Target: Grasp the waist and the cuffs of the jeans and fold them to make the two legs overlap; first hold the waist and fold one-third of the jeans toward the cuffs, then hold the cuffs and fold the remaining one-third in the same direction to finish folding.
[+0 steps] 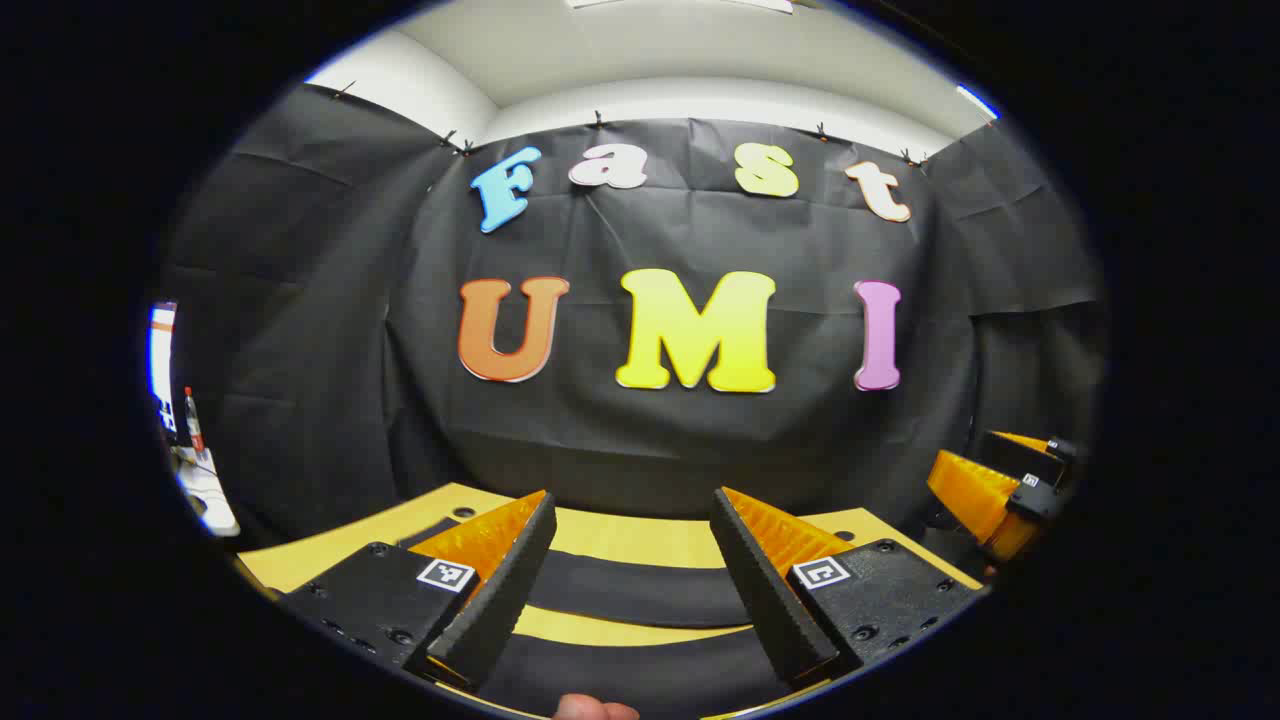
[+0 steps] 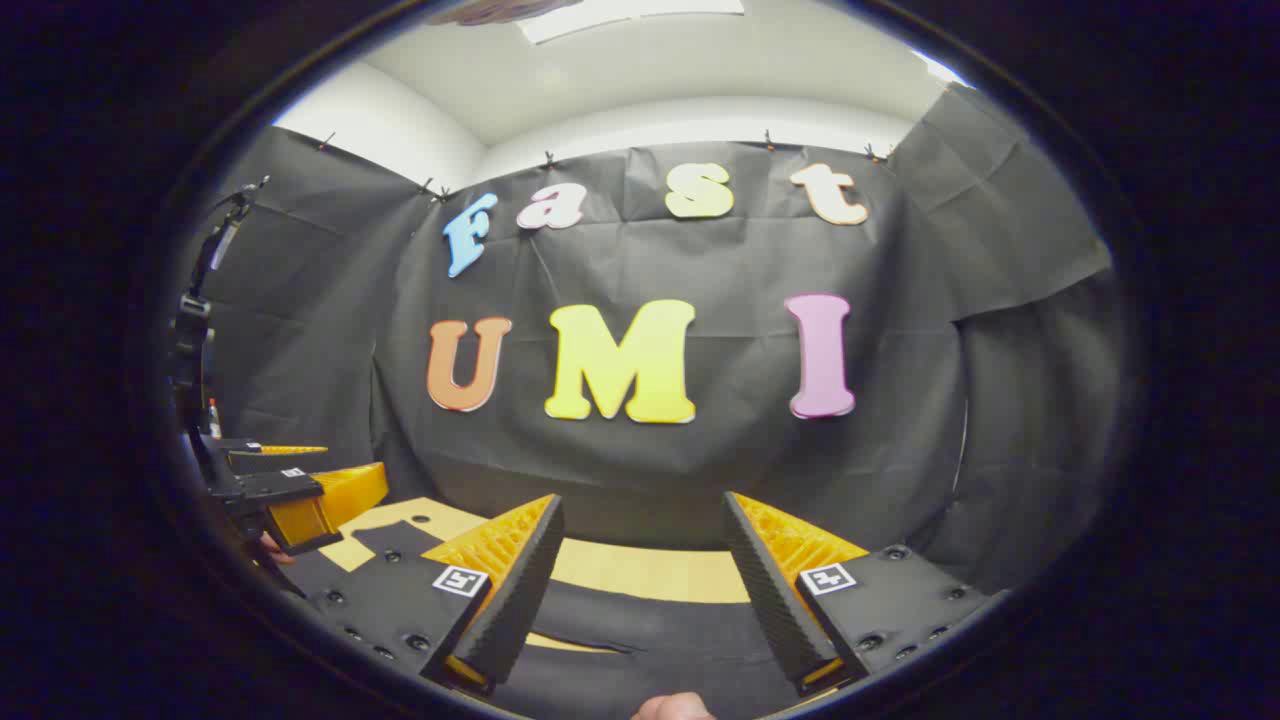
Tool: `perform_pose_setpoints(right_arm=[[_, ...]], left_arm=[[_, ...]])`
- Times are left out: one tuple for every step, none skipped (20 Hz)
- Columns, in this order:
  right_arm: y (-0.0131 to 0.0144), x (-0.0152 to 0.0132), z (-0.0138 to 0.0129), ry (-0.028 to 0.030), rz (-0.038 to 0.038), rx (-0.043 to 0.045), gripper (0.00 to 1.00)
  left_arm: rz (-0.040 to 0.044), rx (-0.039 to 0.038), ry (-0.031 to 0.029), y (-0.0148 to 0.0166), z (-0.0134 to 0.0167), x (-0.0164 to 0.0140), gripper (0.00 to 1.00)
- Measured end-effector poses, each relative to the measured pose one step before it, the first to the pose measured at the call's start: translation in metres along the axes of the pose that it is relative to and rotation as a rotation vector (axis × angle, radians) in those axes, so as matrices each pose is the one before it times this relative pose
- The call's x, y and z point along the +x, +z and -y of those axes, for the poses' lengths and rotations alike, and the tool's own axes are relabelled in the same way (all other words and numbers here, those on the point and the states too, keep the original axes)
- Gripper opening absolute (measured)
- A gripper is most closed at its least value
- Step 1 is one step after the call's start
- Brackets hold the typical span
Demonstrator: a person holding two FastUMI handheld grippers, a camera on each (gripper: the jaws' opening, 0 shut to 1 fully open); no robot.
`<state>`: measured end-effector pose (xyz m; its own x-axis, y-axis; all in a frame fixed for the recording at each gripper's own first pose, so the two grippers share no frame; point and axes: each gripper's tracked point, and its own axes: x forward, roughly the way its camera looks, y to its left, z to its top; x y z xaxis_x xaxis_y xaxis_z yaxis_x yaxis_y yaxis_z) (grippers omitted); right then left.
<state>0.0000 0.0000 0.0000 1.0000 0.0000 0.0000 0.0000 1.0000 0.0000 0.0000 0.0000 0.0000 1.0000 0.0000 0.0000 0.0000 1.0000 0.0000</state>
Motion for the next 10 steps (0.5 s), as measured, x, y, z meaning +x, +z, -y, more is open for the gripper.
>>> perform_pose_setpoints(right_arm=[[0.00784, 0.00371, -0.02417, -0.00440, 0.00302, 0.00118, 0.94], [0.00692, 0.00176, -0.02260, -0.01486, -0.00100, 0.00468, 0.94], [0.00457, 0.00386, -0.02028, -0.01431, -0.01190, 0.00805, 0.94], [0.00118, 0.00176, -0.02123, -0.01174, -0.01172, -0.00236, 0.94], [0.00378, 0.00165, -0.01708, -0.00944, -0.00663, -0.00821, 0.94], [0.00206, 0.00119, -0.01456, -0.00930, -0.00763, -0.00848, 0.95], [0.00280, 0.00182, -0.01058, -0.00922, -0.01080, 0.00232, 0.96], [0.00120, -0.00036, -0.00625, -0.00810, -0.00646, 0.00190, 0.97], [0.00129, 0.00164, -0.00502, -0.00974, -0.00466, 0.00256, 0.96], [-0.00099, 0.00196, -0.00345, -0.01113, -0.00653, 0.00002, 0.99]], left_arm=[[0.00765, 0.02281, -0.00118, 0.00527, -0.02666, 0.00200, 0.93], [0.00537, 0.01345, 0.00016, 0.00572, -0.02703, 0.00174, 0.97], [-0.00025, -0.00056, -0.00913, 0.00500, -0.02002, 0.00152, 0.90], [0.00230, 0.00326, -0.00422, 0.00407, -0.01992, 0.00063, 0.97], [0.00478, 0.00627, -0.00031, 0.00509, -0.01723, 0.00066, 0.96], [0.00073, 0.00350, -0.00005, 0.00272, -0.01430, 0.00058, 1.00], [-0.01254, 0.00083, -0.00204, 0.00019, -0.01101, 0.00097, 0.98], [-0.00548, -0.00366, -0.00130, 0.00053, -0.00798, 0.00010, 0.96], [-0.00468, -0.00619, -0.00009, 0.00157, -0.00699, 0.00207, 0.97], [-0.00396, -0.00720, 0.00379, -0.00025, -0.00723, 0.00150, 1.00]])
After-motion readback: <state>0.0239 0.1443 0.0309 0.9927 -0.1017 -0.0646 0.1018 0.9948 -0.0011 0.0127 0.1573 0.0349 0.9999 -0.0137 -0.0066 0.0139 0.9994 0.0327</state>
